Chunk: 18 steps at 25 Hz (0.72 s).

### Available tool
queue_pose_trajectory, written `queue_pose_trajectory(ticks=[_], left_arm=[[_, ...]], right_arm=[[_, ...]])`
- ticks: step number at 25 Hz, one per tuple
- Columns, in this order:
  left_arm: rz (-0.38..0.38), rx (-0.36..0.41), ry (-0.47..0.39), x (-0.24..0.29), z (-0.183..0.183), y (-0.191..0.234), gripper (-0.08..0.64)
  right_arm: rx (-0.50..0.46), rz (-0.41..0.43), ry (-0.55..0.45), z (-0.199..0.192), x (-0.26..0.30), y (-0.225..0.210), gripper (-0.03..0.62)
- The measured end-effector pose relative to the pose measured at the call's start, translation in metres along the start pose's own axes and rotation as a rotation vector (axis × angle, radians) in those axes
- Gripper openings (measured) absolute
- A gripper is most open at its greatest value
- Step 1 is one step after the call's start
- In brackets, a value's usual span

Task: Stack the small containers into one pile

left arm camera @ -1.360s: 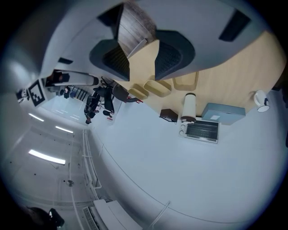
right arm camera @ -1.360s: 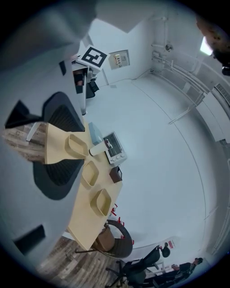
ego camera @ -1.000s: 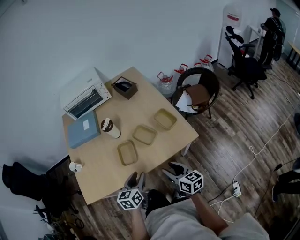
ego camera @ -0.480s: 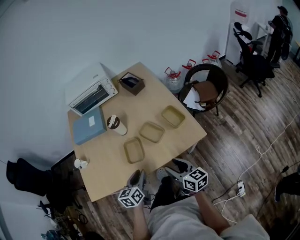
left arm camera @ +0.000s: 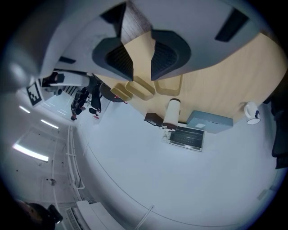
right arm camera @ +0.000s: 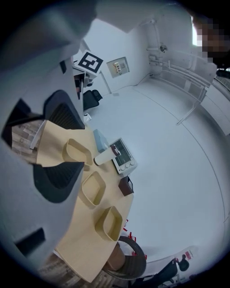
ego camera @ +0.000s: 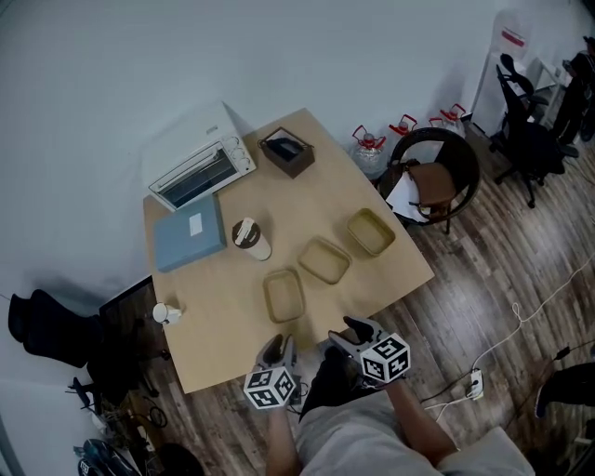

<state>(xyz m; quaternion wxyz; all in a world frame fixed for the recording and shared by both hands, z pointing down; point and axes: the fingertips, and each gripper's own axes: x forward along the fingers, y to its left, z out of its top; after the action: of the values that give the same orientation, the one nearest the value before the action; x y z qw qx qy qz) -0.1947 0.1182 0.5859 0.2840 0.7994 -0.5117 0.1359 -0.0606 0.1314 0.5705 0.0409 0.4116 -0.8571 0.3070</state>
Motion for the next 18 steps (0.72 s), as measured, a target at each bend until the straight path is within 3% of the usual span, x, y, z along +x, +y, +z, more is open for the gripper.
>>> queue_pose_trajectory(ticks=[8,18], left_arm=[[0.031,-0.017,0.054,0.037,0.007,0.042,0.117],[0.146,0.019,0.174,0.082,0.001,0.105,0.118]], right_arm=[[0.035,-0.014,0.102,-0.01,0.058,-0.013,0.227],[0.094,-0.019,0.211,-0.023,0.138,-0.029,0.21]])
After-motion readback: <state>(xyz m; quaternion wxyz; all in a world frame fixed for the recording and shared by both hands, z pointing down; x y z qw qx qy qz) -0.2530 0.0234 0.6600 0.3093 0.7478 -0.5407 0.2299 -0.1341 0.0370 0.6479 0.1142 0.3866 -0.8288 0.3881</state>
